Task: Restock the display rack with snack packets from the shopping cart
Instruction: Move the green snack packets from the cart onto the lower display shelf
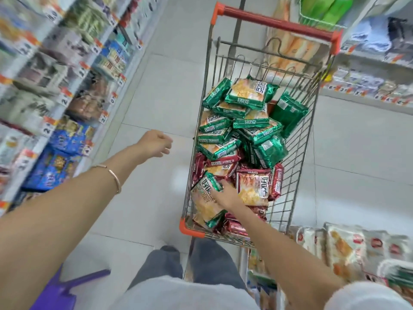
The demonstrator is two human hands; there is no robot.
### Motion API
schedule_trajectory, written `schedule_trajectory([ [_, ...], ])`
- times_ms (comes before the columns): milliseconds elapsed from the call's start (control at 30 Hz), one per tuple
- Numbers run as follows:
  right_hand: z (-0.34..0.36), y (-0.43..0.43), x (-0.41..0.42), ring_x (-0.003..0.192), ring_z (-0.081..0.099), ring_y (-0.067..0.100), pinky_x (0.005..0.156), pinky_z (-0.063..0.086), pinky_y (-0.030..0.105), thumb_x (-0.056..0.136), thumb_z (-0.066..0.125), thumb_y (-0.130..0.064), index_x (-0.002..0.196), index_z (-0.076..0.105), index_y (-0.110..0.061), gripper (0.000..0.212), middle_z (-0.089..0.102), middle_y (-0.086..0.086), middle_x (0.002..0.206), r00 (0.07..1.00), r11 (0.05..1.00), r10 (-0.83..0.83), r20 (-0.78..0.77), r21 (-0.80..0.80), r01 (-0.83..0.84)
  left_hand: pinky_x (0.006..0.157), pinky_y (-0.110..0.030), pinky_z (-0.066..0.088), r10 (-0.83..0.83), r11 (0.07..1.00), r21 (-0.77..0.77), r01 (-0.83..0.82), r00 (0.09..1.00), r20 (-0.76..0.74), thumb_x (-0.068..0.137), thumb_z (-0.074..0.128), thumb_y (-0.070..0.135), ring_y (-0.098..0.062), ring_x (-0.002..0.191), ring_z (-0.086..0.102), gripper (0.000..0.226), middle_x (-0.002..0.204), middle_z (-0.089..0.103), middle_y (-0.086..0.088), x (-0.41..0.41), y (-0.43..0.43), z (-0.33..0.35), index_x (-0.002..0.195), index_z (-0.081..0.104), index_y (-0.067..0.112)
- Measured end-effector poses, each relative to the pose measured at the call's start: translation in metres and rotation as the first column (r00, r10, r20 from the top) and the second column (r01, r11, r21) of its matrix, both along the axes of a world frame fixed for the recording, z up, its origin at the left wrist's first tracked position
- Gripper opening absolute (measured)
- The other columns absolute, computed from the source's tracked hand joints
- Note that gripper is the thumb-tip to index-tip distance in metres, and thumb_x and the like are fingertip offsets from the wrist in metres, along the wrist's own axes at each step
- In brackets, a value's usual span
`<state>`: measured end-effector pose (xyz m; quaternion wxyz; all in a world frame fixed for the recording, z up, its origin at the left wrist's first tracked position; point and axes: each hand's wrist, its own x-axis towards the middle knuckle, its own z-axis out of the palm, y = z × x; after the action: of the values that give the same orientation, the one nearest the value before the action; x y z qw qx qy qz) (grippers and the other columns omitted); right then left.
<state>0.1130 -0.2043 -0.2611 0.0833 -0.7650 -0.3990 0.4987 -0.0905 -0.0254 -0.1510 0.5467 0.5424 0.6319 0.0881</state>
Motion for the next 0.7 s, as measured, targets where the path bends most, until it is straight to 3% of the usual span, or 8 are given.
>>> schedule_trajectory([
  [67, 0.035, 0.019, 0.04, 0.072, 0.053, 0.009, 0.075, 0.049, 0.032, 0.092, 0.055, -0.026, 0.129, 0.055, -0.016, 0.038, 0.059, -0.004, 0.098, 0.981, 1.0, 0.021, -0.192, 0.017, -0.018, 0.067, -0.024, 0.043, -0.038, 0.999, 0.009, 0.037, 0.999, 0.022, 0.096, 0.059, 0.011, -0.015, 0.074, 0.063, 0.005, 0.098, 0.064, -0.01, 0.02, -0.001, 0.004, 0.094, 0.064, 0.011],
  [133, 0.072, 0.031, 0.071, 0.069, 0.043, 0.01, 0.079, 0.041, 0.034, 0.09, 0.055, -0.018, 0.085, 0.057, -0.016, 0.006, 0.051, -0.004, 0.084, 0.946, 0.994, 0.107, -0.305, 0.025, -0.105, 0.074, -0.027, 0.045, -0.115, 0.993, 0.008, 0.114, 0.993, 0.035, 0.096, 0.062, 0.019, -0.019, 0.085, 0.065, 0.008, 0.105, 0.067, -0.009, 0.044, -0.005, 0.007, 0.098, 0.064, 0.011],
  [200, 0.099, 0.041, 0.088, 0.063, 0.036, 0.012, 0.07, 0.033, 0.029, 0.089, 0.054, -0.013, 0.069, 0.045, -0.015, 0.022, 0.043, -0.001, 0.074, 0.921, 0.993, 0.116, -0.371, 0.021, -0.116, 0.09, -0.032, 0.046, -0.217, 0.974, -0.053, 0.222, 0.972, 0.084, 0.095, 0.063, 0.039, -0.021, 0.103, 0.064, 0.034, 0.117, 0.066, -0.007, 0.069, -0.01, 0.009, 0.113, 0.063, 0.01],
  [300, 0.109, 0.048, 0.106, 0.076, 0.041, 0.02, 0.079, 0.032, 0.035, 0.079, 0.064, -0.03, 0.08, 0.048, -0.013, 0.024, 0.047, 0.006, 0.086, 0.89, 0.995, 0.034, -0.455, -0.065, -0.071, 0.102, -0.038, 0.047, -0.419, 0.852, -0.268, 0.449, 0.893, 0.165, 0.082, 0.056, 0.068, -0.021, 0.115, 0.063, 0.072, 0.125, 0.066, -0.001, 0.095, -0.023, 0.011, 0.132, 0.057, 0.017],
  [433, 0.103, 0.048, 0.123, 0.096, 0.06, 0.021, 0.087, 0.046, 0.036, 0.093, 0.06, -0.035, 0.115, 0.056, -0.013, 0.032, 0.062, 0.003, 0.111, 0.702, 0.969, -0.246, -0.669, -0.141, 0.205, 0.096, -0.042, 0.053, -0.416, 0.825, -0.328, 0.46, 0.888, 0.198, 0.085, 0.069, 0.047, -0.021, 0.095, 0.069, 0.045, 0.112, 0.073, -0.013, 0.104, -0.027, 0.005, 0.112, 0.062, 0.011],
  [533, 0.098, 0.062, 0.143, 0.104, 0.06, 0.02, 0.088, 0.049, 0.029, 0.099, 0.054, -0.035, 0.137, 0.049, -0.013, 0.044, 0.06, 0.01, 0.131, 0.763, 0.878, -0.422, -0.49, -0.011, 0.479, 0.09, -0.041, 0.056, -0.197, 0.894, -0.352, 0.277, 0.949, 0.245, 0.07, 0.079, 0.046, -0.027, 0.092, 0.071, 0.065, 0.107, 0.075, -0.015, 0.097, -0.019, -0.001, 0.116, 0.06, 0.003],
  [600, 0.09, 0.079, 0.16, 0.092, 0.062, 0.016, 0.083, 0.052, 0.028, 0.096, 0.059, -0.026, 0.123, 0.058, -0.008, 0.032, 0.064, 0.015, 0.124, 0.741, 0.736, -0.613, -0.274, 0.143, 0.662, 0.084, -0.038, 0.057, -0.063, 0.915, -0.365, 0.173, 0.954, 0.294, 0.069, 0.077, 0.042, -0.025, 0.083, 0.072, 0.059, 0.097, 0.076, -0.011, 0.091, -0.012, -0.002, 0.112, 0.063, 0.003],
  [700, 0.097, 0.117, 0.167, 0.093, 0.063, 0.019, 0.096, 0.051, 0.04, 0.092, 0.064, -0.038, 0.111, 0.063, -0.008, 0.036, 0.068, 0.01, 0.104, 0.652, 0.589, -0.719, -0.241, 0.286, 0.756, 0.082, -0.037, 0.057, 0.091, 0.922, -0.385, 0.048, 0.938, 0.334, 0.085, 0.07, 0.033, -0.023, 0.078, 0.072, 0.034, 0.103, 0.076, -0.013, 0.081, -0.002, -0.003, 0.107, 0.066, 0.007],
])
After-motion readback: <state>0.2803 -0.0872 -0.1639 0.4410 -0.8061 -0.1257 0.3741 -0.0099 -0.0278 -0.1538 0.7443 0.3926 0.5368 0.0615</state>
